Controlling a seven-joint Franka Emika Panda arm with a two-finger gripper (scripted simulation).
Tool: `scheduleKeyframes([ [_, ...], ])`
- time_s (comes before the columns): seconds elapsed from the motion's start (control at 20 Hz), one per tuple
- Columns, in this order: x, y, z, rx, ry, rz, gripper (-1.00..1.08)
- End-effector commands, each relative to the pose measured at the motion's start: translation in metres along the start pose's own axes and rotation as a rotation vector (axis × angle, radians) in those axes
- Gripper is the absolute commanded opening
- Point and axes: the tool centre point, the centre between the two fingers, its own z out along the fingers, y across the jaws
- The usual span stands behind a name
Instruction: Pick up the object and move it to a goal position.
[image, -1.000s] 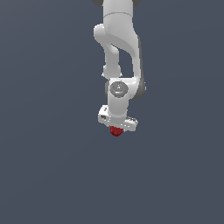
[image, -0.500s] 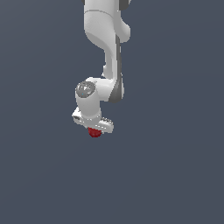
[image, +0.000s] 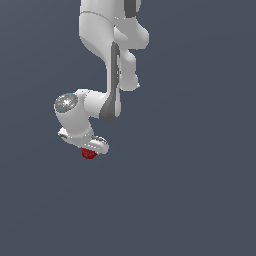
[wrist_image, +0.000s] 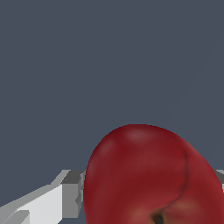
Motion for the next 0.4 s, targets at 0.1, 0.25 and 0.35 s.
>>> scheduleKeyframes([
  [0.1,0.0092,0.0135,-0.003,0.001,0.002,-0.002,-1.0],
  [0.25,0.0108,0.0153,-0.0032,0.0,0.003,-0.002,-1.0],
  [0.35,0.0106,0.0143,-0.0031,0.0,0.003,-0.002,-1.0],
])
